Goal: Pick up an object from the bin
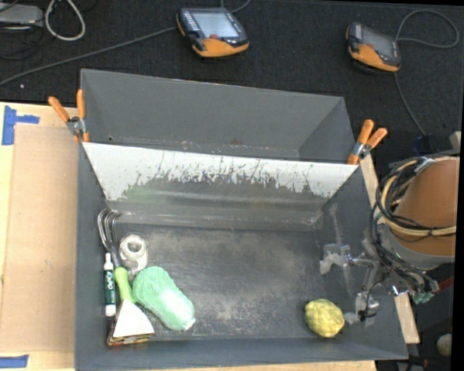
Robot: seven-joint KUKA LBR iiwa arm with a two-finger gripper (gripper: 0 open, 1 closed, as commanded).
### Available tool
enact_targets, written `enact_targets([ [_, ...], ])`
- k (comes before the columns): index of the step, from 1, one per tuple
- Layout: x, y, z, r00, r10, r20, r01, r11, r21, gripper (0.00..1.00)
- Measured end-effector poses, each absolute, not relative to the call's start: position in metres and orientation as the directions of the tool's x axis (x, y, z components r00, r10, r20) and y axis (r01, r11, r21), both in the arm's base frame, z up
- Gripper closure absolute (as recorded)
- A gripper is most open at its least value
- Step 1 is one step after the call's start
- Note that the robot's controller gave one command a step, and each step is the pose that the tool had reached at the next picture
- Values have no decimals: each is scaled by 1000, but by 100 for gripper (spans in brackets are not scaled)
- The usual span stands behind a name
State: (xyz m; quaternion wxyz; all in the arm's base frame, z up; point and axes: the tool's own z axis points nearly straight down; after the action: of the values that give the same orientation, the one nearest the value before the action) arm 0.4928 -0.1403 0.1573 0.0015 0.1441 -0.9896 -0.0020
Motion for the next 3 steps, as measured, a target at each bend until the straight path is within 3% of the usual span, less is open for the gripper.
enact_targets([
  [1,489,-147,125,-860,-511,2,-511,860,8,0],
  [2,482,-150,129,-914,-405,1,-405,914,6,0],
  [3,481,-155,75,-869,-495,-8,-495,869,5,0],
])
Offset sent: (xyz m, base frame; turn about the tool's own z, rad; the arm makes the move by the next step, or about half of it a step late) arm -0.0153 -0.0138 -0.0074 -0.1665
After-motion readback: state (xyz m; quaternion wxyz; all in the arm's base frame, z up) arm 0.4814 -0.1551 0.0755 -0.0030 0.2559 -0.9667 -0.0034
